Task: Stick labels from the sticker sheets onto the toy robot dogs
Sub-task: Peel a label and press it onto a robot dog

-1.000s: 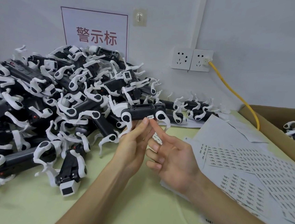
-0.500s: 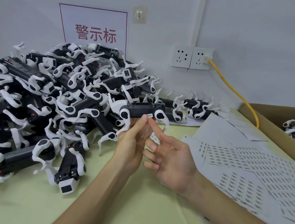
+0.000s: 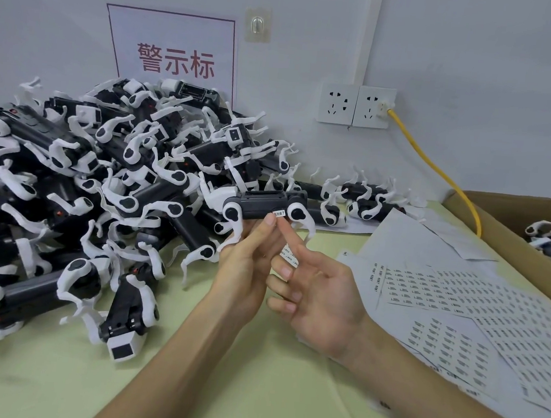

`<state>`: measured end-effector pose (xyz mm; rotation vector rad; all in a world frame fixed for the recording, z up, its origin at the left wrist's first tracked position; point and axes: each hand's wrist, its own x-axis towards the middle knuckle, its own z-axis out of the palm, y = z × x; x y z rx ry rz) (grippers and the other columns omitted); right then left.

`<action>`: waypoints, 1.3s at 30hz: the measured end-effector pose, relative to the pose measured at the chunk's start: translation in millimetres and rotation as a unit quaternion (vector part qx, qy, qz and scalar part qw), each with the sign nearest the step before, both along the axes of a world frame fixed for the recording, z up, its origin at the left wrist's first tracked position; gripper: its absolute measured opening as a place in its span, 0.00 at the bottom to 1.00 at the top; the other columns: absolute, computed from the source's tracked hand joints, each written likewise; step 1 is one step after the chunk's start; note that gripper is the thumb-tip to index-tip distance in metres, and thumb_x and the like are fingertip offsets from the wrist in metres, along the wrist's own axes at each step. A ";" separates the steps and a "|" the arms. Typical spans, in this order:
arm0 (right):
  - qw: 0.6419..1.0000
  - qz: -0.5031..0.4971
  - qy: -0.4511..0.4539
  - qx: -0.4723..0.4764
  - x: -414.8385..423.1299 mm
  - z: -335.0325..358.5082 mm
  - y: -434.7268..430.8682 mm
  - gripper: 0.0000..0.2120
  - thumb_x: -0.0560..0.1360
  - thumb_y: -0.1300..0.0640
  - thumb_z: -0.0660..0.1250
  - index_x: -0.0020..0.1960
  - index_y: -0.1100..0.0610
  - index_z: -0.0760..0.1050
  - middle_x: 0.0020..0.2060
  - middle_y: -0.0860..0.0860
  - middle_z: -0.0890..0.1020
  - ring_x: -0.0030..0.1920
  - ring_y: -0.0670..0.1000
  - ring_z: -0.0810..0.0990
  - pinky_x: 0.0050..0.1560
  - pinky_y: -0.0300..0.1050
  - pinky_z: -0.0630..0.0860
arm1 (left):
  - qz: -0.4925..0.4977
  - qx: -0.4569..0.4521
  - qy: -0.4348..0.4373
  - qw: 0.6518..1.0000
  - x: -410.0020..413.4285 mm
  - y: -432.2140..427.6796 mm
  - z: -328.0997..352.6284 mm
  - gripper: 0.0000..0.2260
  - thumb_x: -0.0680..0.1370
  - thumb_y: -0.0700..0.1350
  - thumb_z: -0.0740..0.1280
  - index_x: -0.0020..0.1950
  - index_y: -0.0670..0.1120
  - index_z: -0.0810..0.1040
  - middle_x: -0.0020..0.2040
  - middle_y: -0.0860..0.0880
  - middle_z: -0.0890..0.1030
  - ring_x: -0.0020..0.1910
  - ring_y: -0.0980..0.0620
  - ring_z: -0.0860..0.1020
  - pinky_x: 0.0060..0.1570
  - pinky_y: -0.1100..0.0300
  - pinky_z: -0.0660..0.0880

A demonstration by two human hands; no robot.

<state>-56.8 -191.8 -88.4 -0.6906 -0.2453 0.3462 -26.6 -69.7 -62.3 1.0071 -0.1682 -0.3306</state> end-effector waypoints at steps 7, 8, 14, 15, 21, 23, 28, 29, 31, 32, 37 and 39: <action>1.000 0.009 -0.006 -0.007 -0.3 -0.6 0.4 0.22 0.79 0.54 0.61 0.72 0.45 0.76 0.34 0.50 0.71 0.30 0.48 0.63 0.32 0.42 0.62 | 0.024 -0.044 0.009 0.999 5.6 -2.3 -6.2 0.09 0.79 0.49 0.71 0.45 0.48 0.73 0.64 0.36 0.82 0.30 0.55 0.81 0.41 0.53 0.71; 1.000 0.008 -0.006 -0.009 -0.3 -0.7 0.5 0.22 0.79 0.54 0.61 0.72 0.45 0.76 0.34 0.50 0.71 0.30 0.48 0.63 0.32 0.42 0.62 | 0.032 -0.046 0.007 0.998 6.2 -2.0 -6.7 0.09 0.78 0.48 0.71 0.45 0.48 0.72 0.64 0.36 0.81 0.29 0.55 0.81 0.41 0.55 0.71; 1.000 0.017 -0.007 -0.008 0.4 -2.2 -0.8 0.22 0.81 0.54 0.59 0.74 0.45 0.74 0.35 0.50 0.71 0.31 0.49 0.62 0.32 0.42 0.64 | 0.071 -0.032 -0.013 0.997 7.2 -2.3 -7.4 0.12 0.79 0.46 0.72 0.41 0.48 0.70 0.55 0.38 0.80 0.28 0.55 0.80 0.41 0.57 0.71; 1.000 0.019 -0.007 -0.009 0.8 -2.6 -1.1 0.22 0.81 0.54 0.59 0.74 0.45 0.73 0.35 0.50 0.71 0.31 0.49 0.62 0.32 0.42 0.63 | 0.081 -0.031 -0.013 0.996 6.8 -2.5 -6.9 0.13 0.79 0.46 0.72 0.39 0.48 0.71 0.54 0.38 0.80 0.28 0.55 0.80 0.42 0.56 0.71; 0.999 0.032 -0.015 -0.021 1.9 -4.5 -1.7 0.23 0.82 0.54 0.56 0.75 0.45 0.72 0.36 0.50 0.70 0.32 0.49 0.63 0.33 0.42 0.62 | 0.149 -0.030 -0.014 0.988 7.3 -4.4 -6.7 0.15 0.78 0.42 0.73 0.32 0.49 0.78 0.39 0.47 0.84 0.41 0.53 0.86 0.43 0.65 0.78; 0.999 0.035 -0.022 -0.021 1.9 -3.8 -1.9 0.23 0.82 0.53 0.57 0.75 0.46 0.72 0.36 0.50 0.71 0.32 0.49 0.63 0.33 0.42 0.63 | 0.165 -0.032 -0.010 0.986 7.8 -5.7 -7.0 0.12 0.78 0.42 0.73 0.35 0.47 0.79 0.40 0.47 0.84 0.43 0.53 0.86 0.42 0.67 0.79; 0.999 0.030 -0.023 -0.029 1.6 -1.9 -1.5 0.23 0.81 0.52 0.58 0.75 0.46 0.72 0.36 0.50 0.71 0.31 0.49 0.63 0.33 0.42 0.63 | 0.196 -0.034 -0.003 0.980 9.5 -7.5 -10.2 0.10 0.78 0.42 0.74 0.39 0.44 0.77 0.47 0.40 0.82 0.49 0.49 0.87 0.52 0.63 0.81; 0.999 0.027 -0.022 -0.032 1.5 -1.4 -1.3 0.23 0.81 0.52 0.59 0.75 0.46 0.73 0.35 0.50 0.71 0.31 0.49 0.62 0.32 0.42 0.63 | 0.198 -0.037 -0.001 0.980 9.7 -8.0 -10.4 0.10 0.78 0.42 0.74 0.39 0.44 0.77 0.47 0.40 0.82 0.49 0.49 0.86 0.55 0.60 0.80; 0.999 0.018 -0.022 -0.045 1.2 0.1 -0.2 0.23 0.80 0.53 0.61 0.74 0.46 0.74 0.35 0.50 0.71 0.32 0.49 0.61 0.32 0.42 0.62 | 0.197 -0.042 0.002 0.979 10.8 -8.9 -11.1 0.11 0.79 0.42 0.73 0.37 0.45 0.77 0.44 0.42 0.82 0.47 0.49 0.85 0.58 0.56 0.78; 0.998 0.011 -0.022 -0.053 0.8 0.8 0.1 0.23 0.79 0.53 0.61 0.73 0.46 0.74 0.34 0.50 0.71 0.32 0.49 0.60 0.32 0.42 0.62 | 0.197 -0.044 0.002 0.979 11.8 -9.3 -12.0 0.12 0.79 0.41 0.73 0.36 0.46 0.76 0.42 0.44 0.81 0.46 0.50 0.84 0.57 0.57 0.78; 0.988 -0.084 -0.039 -0.120 0.3 5.2 -1.7 0.22 0.74 0.53 0.63 0.66 0.53 0.81 0.31 0.50 0.71 0.30 0.49 0.57 0.30 0.42 0.58 | 0.205 -0.079 -0.007 0.976 19.0 -8.2 -13.6 0.10 0.80 0.40 0.72 0.42 0.43 0.74 0.37 0.49 0.78 0.40 0.55 0.83 0.49 0.64 0.81; 0.964 -0.182 -0.072 -0.182 -0.5 7.4 -2.3 0.17 0.72 0.55 0.64 0.56 0.55 0.86 0.28 0.50 0.70 0.28 0.48 0.57 0.29 0.41 0.56 | 0.203 -0.093 -0.003 0.975 20.0 -7.6 -13.5 0.06 0.81 0.41 0.71 0.48 0.42 0.74 0.42 0.46 0.79 0.43 0.52 0.86 0.53 0.61 0.82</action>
